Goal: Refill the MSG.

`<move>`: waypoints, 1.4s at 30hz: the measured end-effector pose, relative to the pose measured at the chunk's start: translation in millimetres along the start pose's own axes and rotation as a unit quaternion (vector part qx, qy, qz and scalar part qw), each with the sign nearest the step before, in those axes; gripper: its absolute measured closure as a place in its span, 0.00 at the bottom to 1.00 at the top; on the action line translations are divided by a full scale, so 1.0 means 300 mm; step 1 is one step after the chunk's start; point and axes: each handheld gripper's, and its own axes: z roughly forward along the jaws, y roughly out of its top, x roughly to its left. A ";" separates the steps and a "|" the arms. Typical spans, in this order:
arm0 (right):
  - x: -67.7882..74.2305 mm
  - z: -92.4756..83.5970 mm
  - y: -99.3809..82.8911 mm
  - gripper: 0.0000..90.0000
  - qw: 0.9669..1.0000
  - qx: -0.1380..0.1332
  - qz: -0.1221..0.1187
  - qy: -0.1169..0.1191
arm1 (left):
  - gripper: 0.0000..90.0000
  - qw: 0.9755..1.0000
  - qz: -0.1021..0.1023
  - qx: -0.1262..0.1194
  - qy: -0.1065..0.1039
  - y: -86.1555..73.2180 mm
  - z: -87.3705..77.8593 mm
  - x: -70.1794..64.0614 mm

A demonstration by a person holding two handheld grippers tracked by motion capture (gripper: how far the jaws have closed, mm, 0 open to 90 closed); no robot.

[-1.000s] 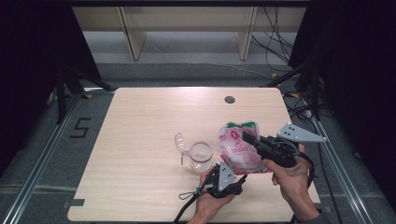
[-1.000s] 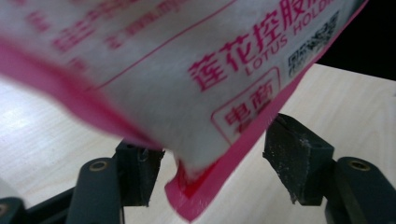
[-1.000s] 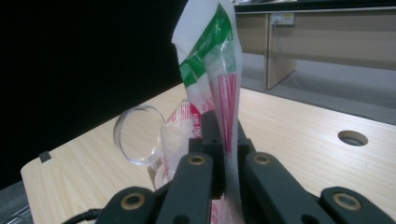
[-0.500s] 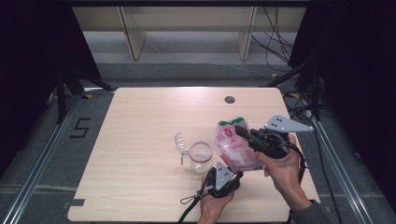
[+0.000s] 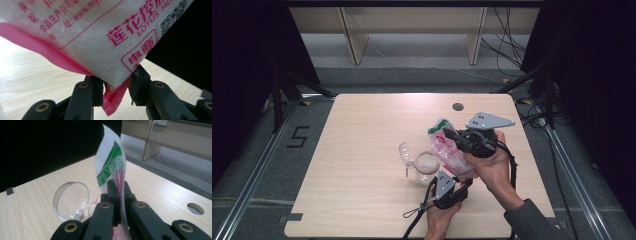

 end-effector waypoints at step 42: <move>0.030 0.141 0.019 1.00 0.998 0.041 -0.041 -0.016 | 0.78 0.999 -0.020 -0.013 -0.025 -0.004 0.023 0.007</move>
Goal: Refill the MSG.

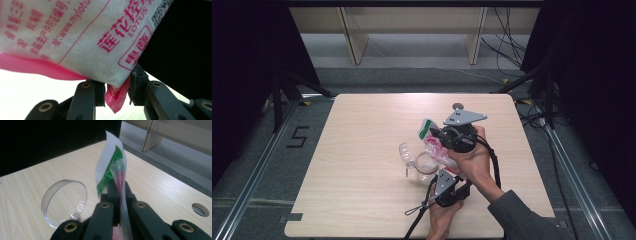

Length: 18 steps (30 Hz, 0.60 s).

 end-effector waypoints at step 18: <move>0.016 0.036 -0.003 1.00 1.000 0.015 -0.010 0.007 | 0.79 1.000 -0.002 -0.002 -0.010 0.001 -0.002 0.001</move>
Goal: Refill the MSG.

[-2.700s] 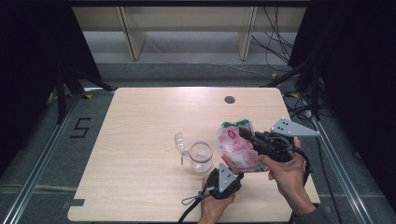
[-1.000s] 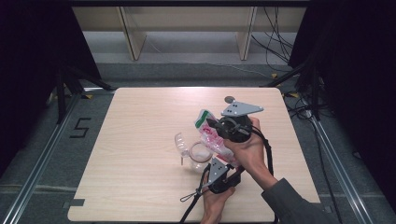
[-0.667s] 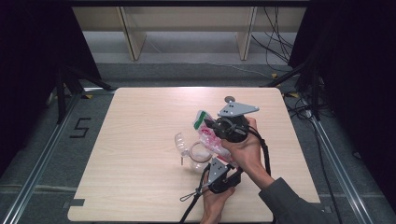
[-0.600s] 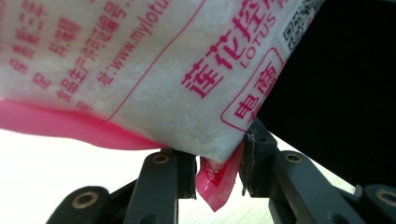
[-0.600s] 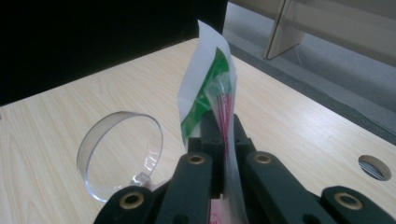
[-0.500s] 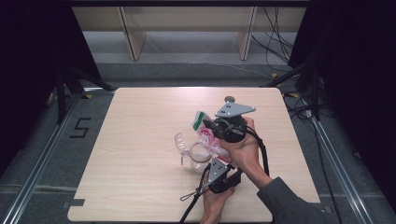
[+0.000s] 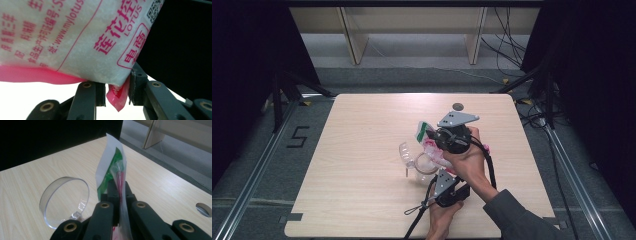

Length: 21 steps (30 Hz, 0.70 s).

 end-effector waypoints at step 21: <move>0.005 0.013 -0.005 1.00 1.000 0.006 -0.004 -0.002 | 0.79 1.000 -0.003 0.001 -0.007 0.001 0.004 -0.005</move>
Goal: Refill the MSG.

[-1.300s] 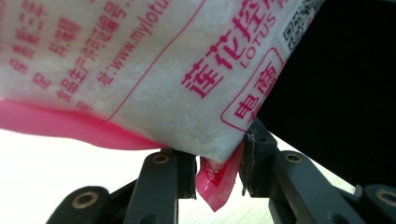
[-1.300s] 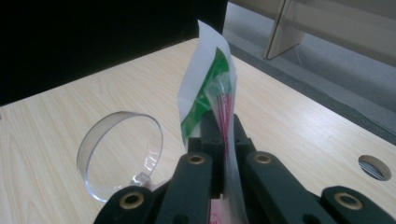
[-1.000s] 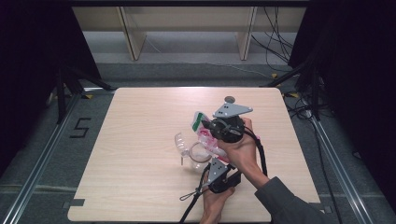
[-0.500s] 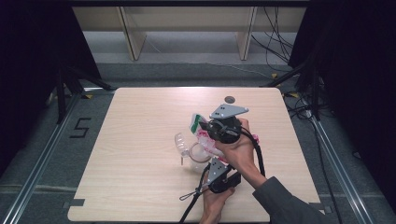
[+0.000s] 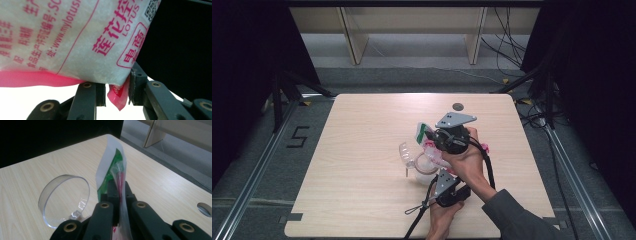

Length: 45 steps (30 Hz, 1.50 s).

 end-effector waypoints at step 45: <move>0.013 0.028 -0.009 1.00 1.000 0.003 -0.008 0.003 | 0.79 1.000 -0.008 0.007 0.004 -0.002 -0.008 -0.004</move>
